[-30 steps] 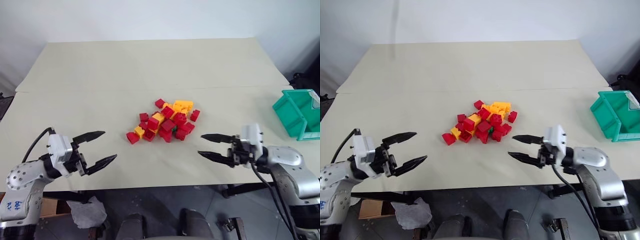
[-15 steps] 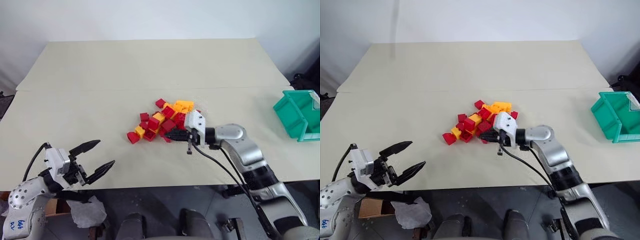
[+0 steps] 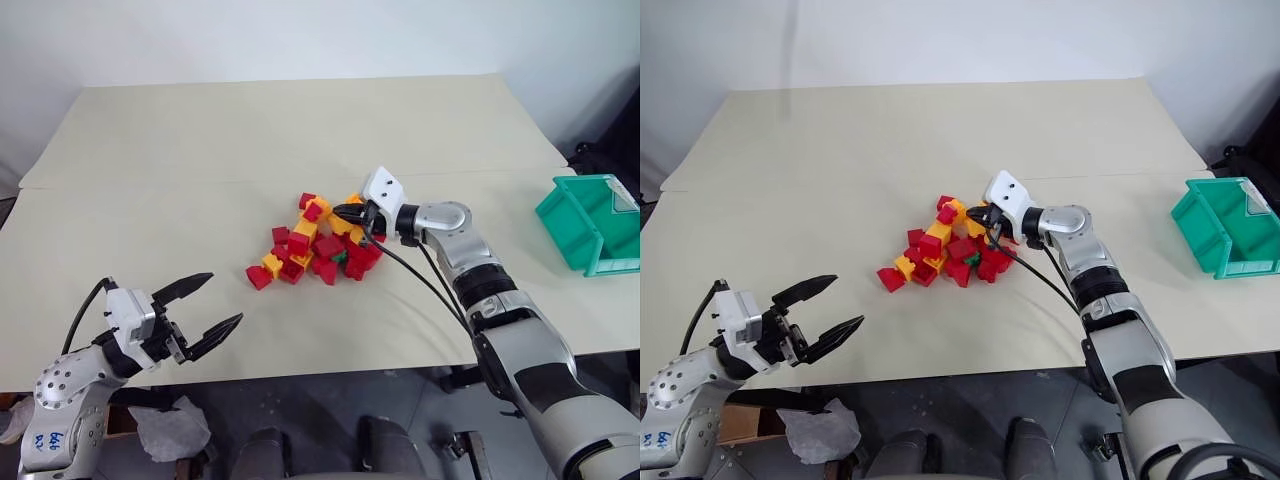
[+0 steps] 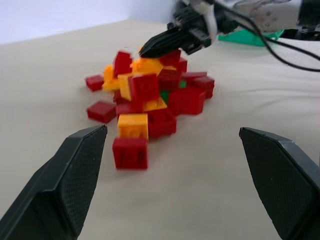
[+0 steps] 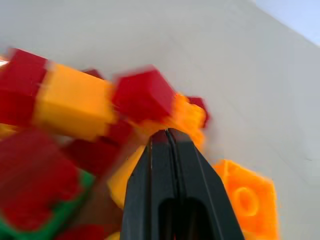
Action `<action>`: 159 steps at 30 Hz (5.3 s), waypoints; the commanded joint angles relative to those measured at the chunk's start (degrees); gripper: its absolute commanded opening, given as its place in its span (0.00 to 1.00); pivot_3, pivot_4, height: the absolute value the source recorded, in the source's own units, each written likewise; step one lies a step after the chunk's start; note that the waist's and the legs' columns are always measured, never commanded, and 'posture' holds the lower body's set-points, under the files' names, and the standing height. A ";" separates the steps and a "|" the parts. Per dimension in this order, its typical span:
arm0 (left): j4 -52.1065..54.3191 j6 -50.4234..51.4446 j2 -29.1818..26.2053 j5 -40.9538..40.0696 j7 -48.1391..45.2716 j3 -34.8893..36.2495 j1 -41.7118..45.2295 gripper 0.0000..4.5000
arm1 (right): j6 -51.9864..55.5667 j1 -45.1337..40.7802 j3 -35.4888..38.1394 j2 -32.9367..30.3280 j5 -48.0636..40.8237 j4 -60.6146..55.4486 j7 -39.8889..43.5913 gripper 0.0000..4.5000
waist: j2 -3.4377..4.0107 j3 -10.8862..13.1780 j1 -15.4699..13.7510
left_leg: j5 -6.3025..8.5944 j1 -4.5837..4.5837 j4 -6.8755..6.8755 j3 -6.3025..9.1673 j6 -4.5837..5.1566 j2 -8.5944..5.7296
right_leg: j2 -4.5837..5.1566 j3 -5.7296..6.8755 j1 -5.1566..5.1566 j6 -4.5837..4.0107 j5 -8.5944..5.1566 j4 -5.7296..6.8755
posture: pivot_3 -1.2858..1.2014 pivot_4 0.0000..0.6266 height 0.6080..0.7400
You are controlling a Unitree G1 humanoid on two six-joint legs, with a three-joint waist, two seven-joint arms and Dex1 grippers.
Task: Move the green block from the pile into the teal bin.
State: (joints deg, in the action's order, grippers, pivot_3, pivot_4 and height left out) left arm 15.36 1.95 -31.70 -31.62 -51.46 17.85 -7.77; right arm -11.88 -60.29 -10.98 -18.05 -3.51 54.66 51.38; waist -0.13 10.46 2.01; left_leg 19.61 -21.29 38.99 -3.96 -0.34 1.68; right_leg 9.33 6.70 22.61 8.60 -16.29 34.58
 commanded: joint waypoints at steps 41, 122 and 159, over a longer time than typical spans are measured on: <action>-4.01 -0.54 0.14 -0.63 -1.66 -1.45 4.11 1.00 | 14.14 41.60 23.79 -27.10 -21.30 -41.33 20.79 0.55 | 0.02 0.02 -0.92 | 0.06 0.02 0.01 -0.12 0.03 0.01 | 0.00 0.02 -0.07 0.00 0.00 -0.22 | 0.52 0.24 1.00; -9.39 0.47 4.97 1.16 -7.63 -15.68 23.57 1.00 | 20.42 39.51 47.71 -27.20 -14.33 -42.81 -15.54 0.35 | 0.06 0.02 -2.58 | 0.21 -0.14 0.06 -0.47 0.12 0.03 | 0.01 0.13 0.07 0.01 0.01 -0.46 | 0.52 0.24 1.00; -14.48 -4.93 -2.68 4.47 -6.11 -3.17 15.29 1.00 | 15.60 46.32 30.68 -24.87 -29.65 -55.65 10.00 1.00 | 0.12 0.04 -2.19 | 0.22 0.00 0.10 -0.53 0.21 0.06 | 0.02 0.02 -0.05 0.02 0.02 -0.50 | 0.52 0.24 1.00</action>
State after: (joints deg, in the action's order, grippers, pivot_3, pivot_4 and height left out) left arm -0.69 -1.95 -34.04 -26.68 -57.97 13.31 8.03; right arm 2.80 -14.12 18.90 -42.65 -31.02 2.65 61.03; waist -0.01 10.50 -0.18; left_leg 19.83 -21.30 39.09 -4.50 -0.12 1.74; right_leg 9.35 6.72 22.56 8.63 -16.27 34.07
